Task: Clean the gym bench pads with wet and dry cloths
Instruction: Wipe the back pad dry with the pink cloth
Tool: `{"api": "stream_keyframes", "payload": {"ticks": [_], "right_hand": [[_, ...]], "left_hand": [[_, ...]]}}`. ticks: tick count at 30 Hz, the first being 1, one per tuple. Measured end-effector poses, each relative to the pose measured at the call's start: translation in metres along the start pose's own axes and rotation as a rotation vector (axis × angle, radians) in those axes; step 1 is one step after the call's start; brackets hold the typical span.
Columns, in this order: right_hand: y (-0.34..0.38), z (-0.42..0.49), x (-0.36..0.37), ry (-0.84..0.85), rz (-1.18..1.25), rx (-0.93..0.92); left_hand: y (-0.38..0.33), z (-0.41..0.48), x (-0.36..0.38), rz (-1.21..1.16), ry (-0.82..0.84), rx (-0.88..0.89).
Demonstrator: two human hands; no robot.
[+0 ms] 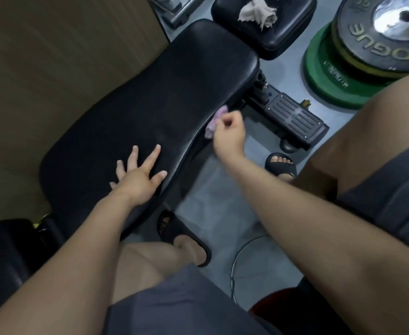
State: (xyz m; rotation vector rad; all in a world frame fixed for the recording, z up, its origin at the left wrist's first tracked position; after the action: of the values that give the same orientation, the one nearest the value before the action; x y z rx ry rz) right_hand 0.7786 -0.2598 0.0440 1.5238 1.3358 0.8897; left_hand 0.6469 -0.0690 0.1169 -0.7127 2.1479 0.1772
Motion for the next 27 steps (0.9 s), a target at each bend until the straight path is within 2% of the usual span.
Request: {"api": "stream_keyframes", "payload": {"ticks": [3, 6, 8, 10, 11, 12, 14, 16, 18, 19, 21, 25, 27], "right_hand": [[-0.004, -0.004, 0.013, 0.031, -0.058, -0.005], [-0.042, -0.058, 0.026, 0.289, -0.208, 0.000], [-0.038, -0.074, 0.018, 0.360, -0.252, -0.031], [-0.020, -0.048, 0.012, 0.190, -0.233, -0.107], [-0.015, -0.028, 0.011, 0.073, -0.211, -0.107], [-0.015, -0.012, 0.011, 0.023, -0.192, -0.090], [-0.025, -0.005, 0.021, 0.050, -0.270, -0.104], [-0.028, -0.045, 0.031, 0.232, -0.288, -0.126], [-0.034, -0.091, 0.030, 0.427, -0.313, -0.074], [-0.037, -0.101, 0.029, 0.467, -0.309, -0.062], [-0.035, -0.095, 0.026, 0.449, -0.281, -0.033], [-0.042, -0.058, 0.026, 0.170, -0.205, 0.077], [-0.053, -0.084, 0.031, 0.263, -0.212, 0.098]], "left_hand": [[0.001, -0.001, 0.005, -0.057, 0.011, -0.001], [0.003, 0.004, 0.001, -0.051, 0.036, 0.015], [0.006, 0.005, -0.001, -0.034, 0.053, 0.019], [0.005, 0.006, -0.001, -0.051, 0.070, 0.026], [0.003, 0.006, -0.001, -0.069, 0.074, 0.025], [0.003, 0.006, -0.001, -0.083, 0.075, 0.022], [0.002, 0.006, 0.000, -0.084, 0.076, 0.016], [0.002, 0.008, -0.002, -0.071, 0.080, 0.023], [0.004, 0.009, -0.004, -0.050, 0.089, 0.026], [0.004, 0.009, -0.005, -0.040, 0.093, 0.022], [0.003, 0.008, -0.005, -0.036, 0.093, 0.017], [0.000, 0.008, -0.004, -0.053, 0.088, 0.016], [0.000, 0.008, -0.003, -0.040, 0.091, 0.012]]}}
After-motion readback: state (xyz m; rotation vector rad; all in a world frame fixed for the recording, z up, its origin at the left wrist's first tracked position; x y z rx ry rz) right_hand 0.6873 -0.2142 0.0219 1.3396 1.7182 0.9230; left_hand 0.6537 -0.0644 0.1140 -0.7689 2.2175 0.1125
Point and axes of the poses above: each hand's wrist, its own z-axis towards the middle knuckle, its own x-axis out of the palm, y = z × x, the point moved 3 cm from there along z, towards the middle knuckle, and after that the axes turned 4 degrees about x, right-handed, at the moved point
